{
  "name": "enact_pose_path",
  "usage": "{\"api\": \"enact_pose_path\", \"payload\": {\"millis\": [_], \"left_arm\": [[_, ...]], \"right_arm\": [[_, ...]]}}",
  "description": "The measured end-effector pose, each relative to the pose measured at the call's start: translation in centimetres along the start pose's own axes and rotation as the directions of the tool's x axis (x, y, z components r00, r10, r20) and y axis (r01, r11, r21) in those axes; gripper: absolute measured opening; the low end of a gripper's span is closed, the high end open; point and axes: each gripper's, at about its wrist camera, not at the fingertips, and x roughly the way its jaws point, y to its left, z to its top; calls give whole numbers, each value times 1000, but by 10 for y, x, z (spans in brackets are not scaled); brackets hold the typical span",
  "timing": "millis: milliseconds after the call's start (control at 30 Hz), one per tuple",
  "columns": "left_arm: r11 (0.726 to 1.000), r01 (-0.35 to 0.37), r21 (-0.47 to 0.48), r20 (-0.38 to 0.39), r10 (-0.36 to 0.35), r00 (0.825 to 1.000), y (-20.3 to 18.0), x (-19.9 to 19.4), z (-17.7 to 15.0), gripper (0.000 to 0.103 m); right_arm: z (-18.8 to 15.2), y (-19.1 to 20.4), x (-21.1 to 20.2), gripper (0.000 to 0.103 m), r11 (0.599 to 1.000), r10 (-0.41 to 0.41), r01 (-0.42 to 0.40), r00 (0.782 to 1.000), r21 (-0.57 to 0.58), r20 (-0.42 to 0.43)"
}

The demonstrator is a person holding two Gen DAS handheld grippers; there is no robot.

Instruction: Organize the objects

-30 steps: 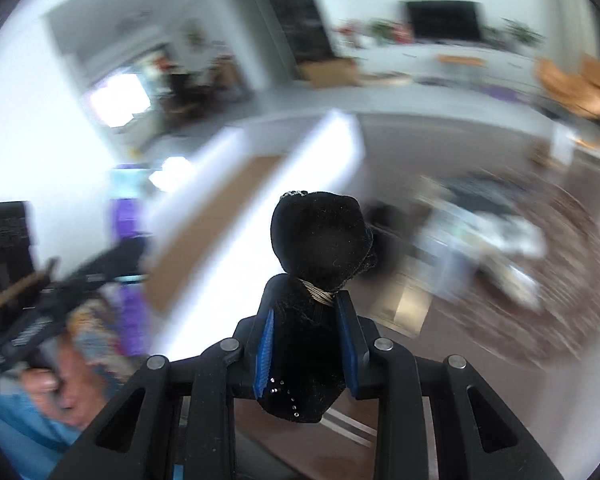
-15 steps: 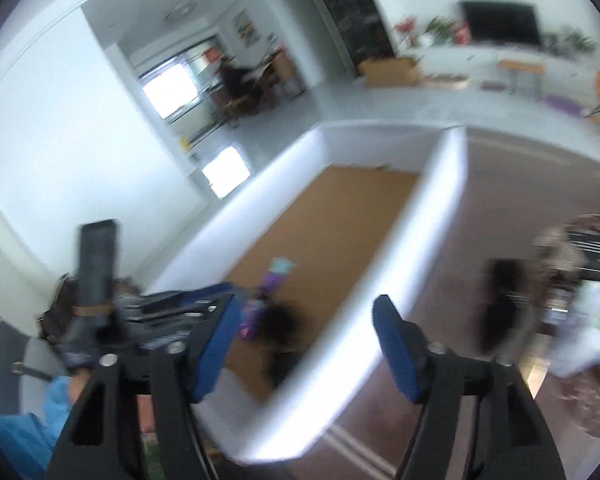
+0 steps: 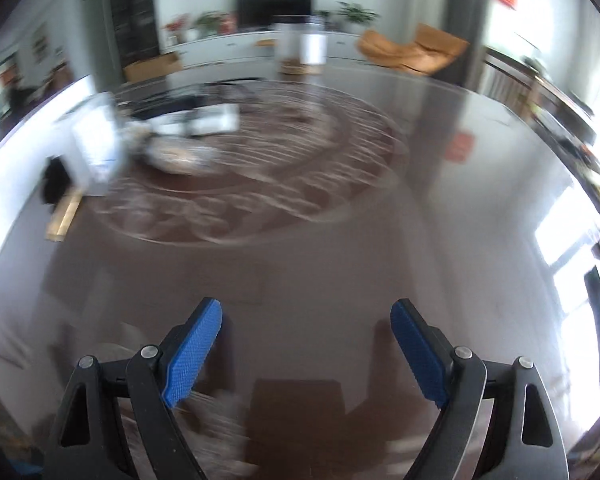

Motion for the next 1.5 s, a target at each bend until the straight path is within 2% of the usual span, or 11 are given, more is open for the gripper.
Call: {"api": "enact_pose_path", "payload": {"millis": [133, 267, 433, 733, 1500], "left_arm": [[998, -31, 53, -39, 33, 999, -24, 31, -2, 103], [994, -57, 90, -69, 63, 996, -47, 49, 4, 103], [994, -71, 84, -57, 76, 995, -61, 65, 16, 103], [993, -48, 112, -9, 50, 999, -75, 87, 48, 103], [994, -48, 103, -9, 49, 999, -75, 91, 56, 103]], "right_arm": [[0, -13, -6, 87, 998, -8, 7, 1000, 62, 21], [6, -7, 2, 88, 998, -33, 33, 999, 45, 7], [8, -13, 14, 94, 998, -37, 37, 999, 57, 2], [7, -17, 19, 103, 995, -56, 57, 998, 86, -15], [6, -15, 19, 103, 995, -57, 57, 998, 85, -12]]}}
